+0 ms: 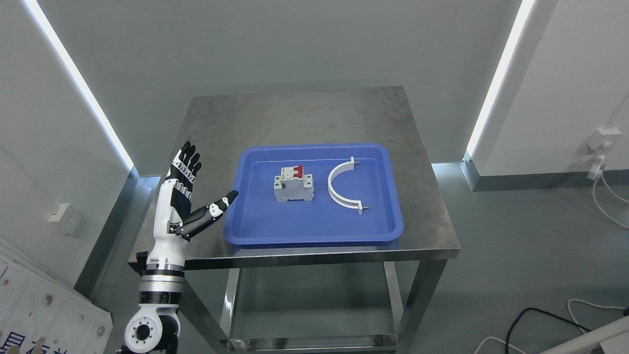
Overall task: Place circuit breaker on shelf
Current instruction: 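Reach the left hand toward the grey circuit breaker in the blue tray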
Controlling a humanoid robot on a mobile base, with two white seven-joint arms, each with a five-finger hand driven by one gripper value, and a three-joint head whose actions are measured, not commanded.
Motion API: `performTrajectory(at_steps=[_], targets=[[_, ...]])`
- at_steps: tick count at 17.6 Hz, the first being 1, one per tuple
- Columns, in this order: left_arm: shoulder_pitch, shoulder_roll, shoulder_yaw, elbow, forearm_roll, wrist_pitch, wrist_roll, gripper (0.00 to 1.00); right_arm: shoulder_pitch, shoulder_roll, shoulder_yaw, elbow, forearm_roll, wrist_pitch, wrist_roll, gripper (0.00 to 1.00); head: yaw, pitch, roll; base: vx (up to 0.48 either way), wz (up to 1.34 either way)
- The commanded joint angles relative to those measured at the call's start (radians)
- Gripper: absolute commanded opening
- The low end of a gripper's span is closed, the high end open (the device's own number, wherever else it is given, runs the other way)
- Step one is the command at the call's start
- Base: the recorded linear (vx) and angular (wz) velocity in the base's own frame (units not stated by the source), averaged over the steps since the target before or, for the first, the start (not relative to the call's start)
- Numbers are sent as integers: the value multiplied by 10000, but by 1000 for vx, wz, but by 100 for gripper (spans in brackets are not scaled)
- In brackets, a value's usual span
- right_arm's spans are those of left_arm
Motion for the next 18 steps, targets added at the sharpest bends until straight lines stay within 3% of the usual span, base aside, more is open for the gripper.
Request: performTrajectory(at_steps=[1, 6, 9, 11, 14, 18], targets=[[17, 175, -90, 7, -2, 58, 3, 100, 13, -175, 0, 0, 0, -7, 7, 100, 0, 0, 0, 0, 0], [-227, 175, 64, 176, -124, 58, -547, 100, 13, -175, 0, 0, 0, -7, 7, 100, 0, 0, 0, 0, 0], [-1054, 429, 49, 803, -1501, 88, -1421, 100, -2, -175, 0, 0, 0, -7, 7, 100, 0, 0, 0, 0, 0], [-2111, 888, 18, 1247, -2773, 728, -2661, 100, -2, -175, -15, 0, 0, -7, 7, 100, 0, 0, 0, 0, 0], [-2712, 952, -180, 1510, -3300, 1880, -3813, 100, 13, -175, 0, 0, 0, -7, 7, 100, 0, 0, 0, 0, 0], [-3309, 967, -1054, 2153, -4017, 2219, -3939, 99, -2, -175, 0, 0, 0, -7, 7, 100, 0, 0, 0, 0, 0]])
